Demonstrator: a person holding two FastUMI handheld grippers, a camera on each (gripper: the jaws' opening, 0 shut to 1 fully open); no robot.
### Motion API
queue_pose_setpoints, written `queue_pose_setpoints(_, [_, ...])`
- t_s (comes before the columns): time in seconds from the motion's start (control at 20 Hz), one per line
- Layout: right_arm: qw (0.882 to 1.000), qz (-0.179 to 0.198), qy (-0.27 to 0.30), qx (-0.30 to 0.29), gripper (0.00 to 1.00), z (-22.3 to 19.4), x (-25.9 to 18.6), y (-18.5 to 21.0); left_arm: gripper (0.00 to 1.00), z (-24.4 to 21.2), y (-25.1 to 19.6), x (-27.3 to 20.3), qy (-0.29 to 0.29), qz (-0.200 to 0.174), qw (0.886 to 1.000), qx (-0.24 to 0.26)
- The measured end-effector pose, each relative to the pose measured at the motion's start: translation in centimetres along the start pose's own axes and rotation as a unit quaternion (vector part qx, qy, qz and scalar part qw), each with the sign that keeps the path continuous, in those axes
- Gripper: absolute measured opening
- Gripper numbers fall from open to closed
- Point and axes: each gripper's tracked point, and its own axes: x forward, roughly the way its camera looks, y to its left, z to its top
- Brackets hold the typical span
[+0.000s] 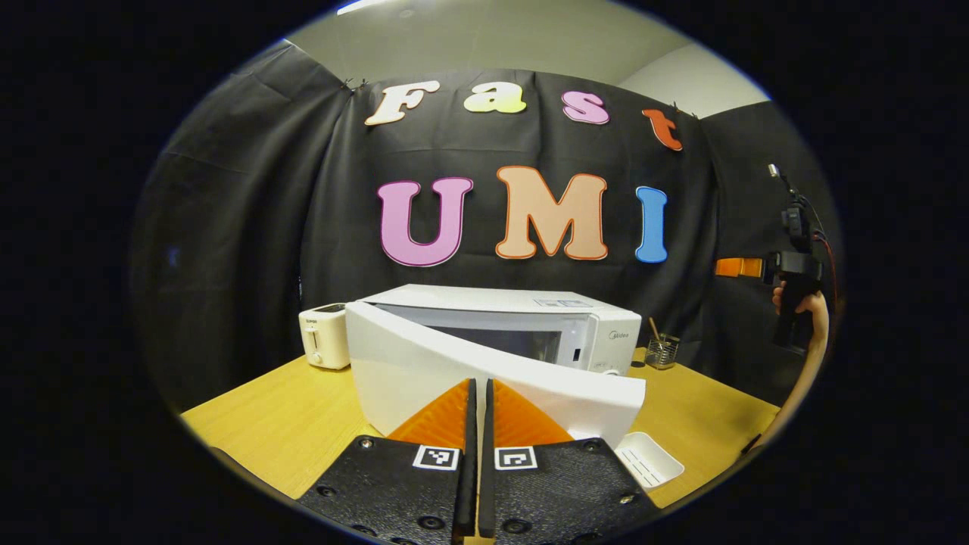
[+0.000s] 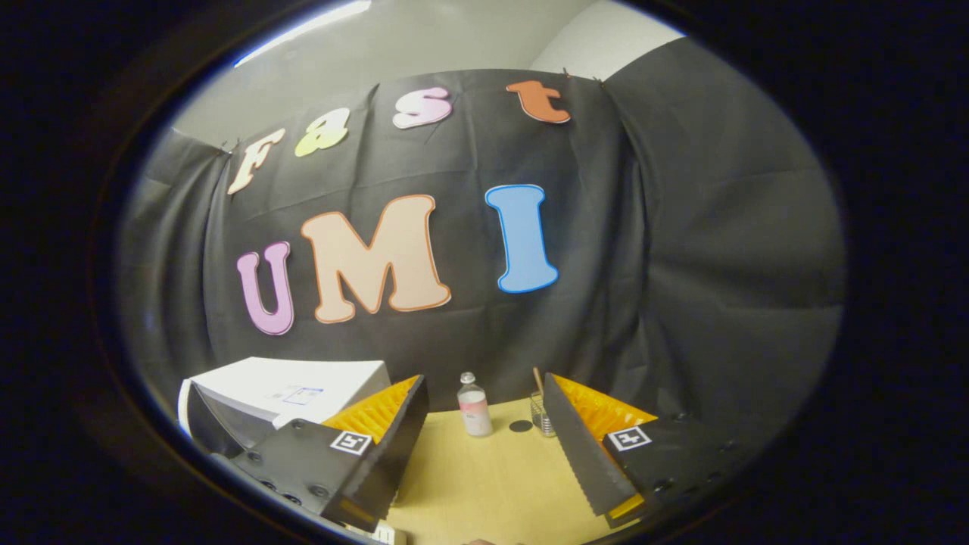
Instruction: Open the microwave oven with the left hand, put the food in, and close the microwave oven.
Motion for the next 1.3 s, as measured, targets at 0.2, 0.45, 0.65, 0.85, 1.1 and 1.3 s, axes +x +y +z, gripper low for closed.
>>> queue_pose_setpoints(0.2, [1.0,-0.029,-0.003,-0.002,0.91,0.1,0.4,-2.1,0.03,-0.2,-2.2,2.1,0.001,-0.019,1.0,-0.002])
queue_pose_setpoints(0.45, [0.999,-0.033,-0.006,0.016,0.92,0.6,-0.3,-3.2,0.03,-0.4,-3.5,4.2,0.004,-0.025,1.0,0.011])
queue_pose_setpoints(0.65, [0.999,-0.046,-0.008,0.025,0.97,0.7,-0.4,-4.5,0.03,-0.7,-4.4,5.7,0.009,-0.029,0.999,0.017])
queue_pose_setpoints(0.85, [0.998,-0.048,-0.008,0.039,0.92,0.8,-0.4,-5.2,0.03,-1.4,-5.1,7.0,0.018,-0.033,0.999,0.017])
queue_pose_setpoints(1.1, [0.998,-0.053,-0.013,0.041,0.91,1.2,-0.7,-5.6,0.03,-2.0,-5.7,8.9,0.026,-0.034,0.999,0.027])
queue_pose_setpoints(1.3, [0.998,-0.049,-0.013,0.039,0.91,1.2,-0.9,-5.3,0.03,-2.2,-6.3,10.7,0.029,-0.035,0.998,0.038])
